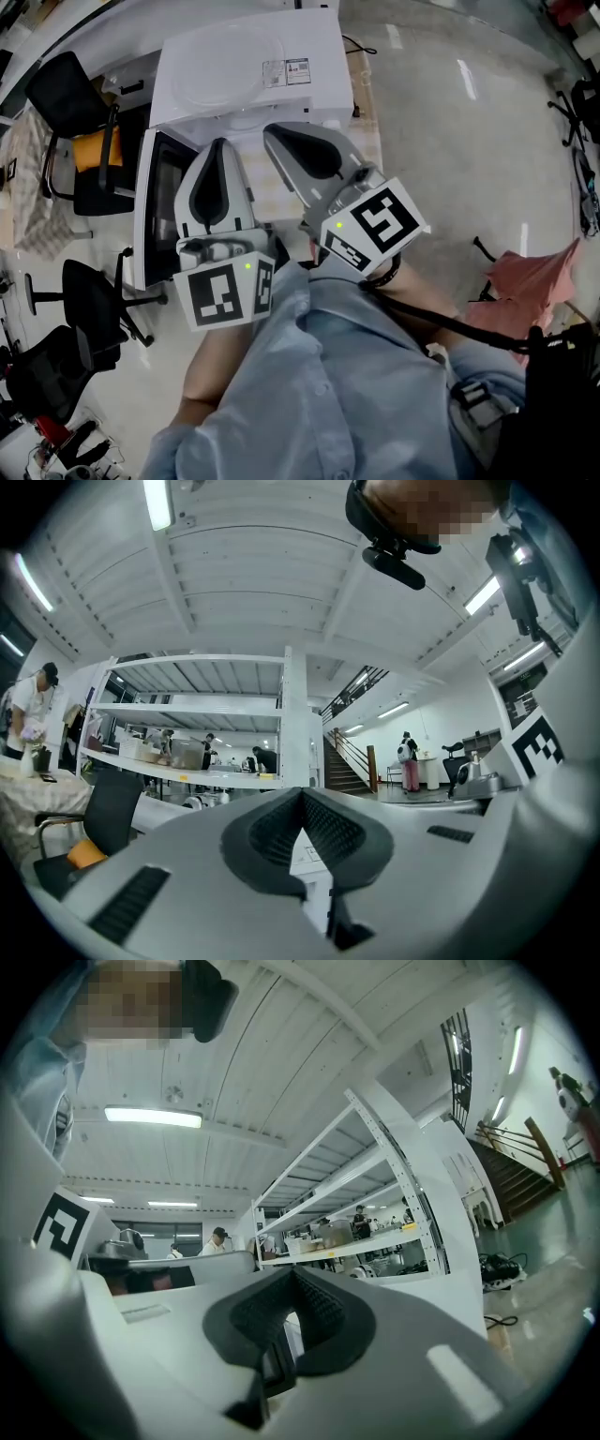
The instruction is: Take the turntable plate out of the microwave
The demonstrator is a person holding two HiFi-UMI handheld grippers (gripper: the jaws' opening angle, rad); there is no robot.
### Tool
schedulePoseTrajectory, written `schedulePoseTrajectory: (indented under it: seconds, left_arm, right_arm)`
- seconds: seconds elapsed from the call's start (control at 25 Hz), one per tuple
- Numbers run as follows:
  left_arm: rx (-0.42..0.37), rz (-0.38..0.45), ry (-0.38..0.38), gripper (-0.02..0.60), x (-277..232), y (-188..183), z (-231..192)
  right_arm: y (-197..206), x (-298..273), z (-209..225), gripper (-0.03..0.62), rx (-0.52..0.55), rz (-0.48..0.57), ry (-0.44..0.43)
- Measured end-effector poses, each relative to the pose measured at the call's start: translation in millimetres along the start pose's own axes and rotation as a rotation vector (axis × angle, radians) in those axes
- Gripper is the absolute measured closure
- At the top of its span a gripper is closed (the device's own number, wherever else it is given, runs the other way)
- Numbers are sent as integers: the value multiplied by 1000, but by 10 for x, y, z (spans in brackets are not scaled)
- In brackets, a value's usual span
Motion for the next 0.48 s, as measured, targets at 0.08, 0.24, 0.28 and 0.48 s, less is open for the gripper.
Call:
schedulePoseTrajectory:
  seconds: [0.08,0.24,0.28,0.48]
  left_arm:
    - [2,-5,0,574,-17,27,-6]
    - [10,-16,-3,574,-20,47,-20]
    - [13,-19,-4,574,-21,58,-23]
    - [24,-27,-9,574,-34,102,-34]
  right_arm:
    - [11,-4,17,594,-1,3,1]
    - [9,1,23,594,-5,6,5]
    - [12,2,28,594,-7,7,6]
    - [5,7,53,594,-11,15,10]
Point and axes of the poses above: the fingertips, and each gripper's own axes: x backward along the fingers, z to its right, y out of its underside, the point moved 1 cm from there along x, backward along the fingers, and after that the axes turned 6 degrees about z, right-handed, at the moved point
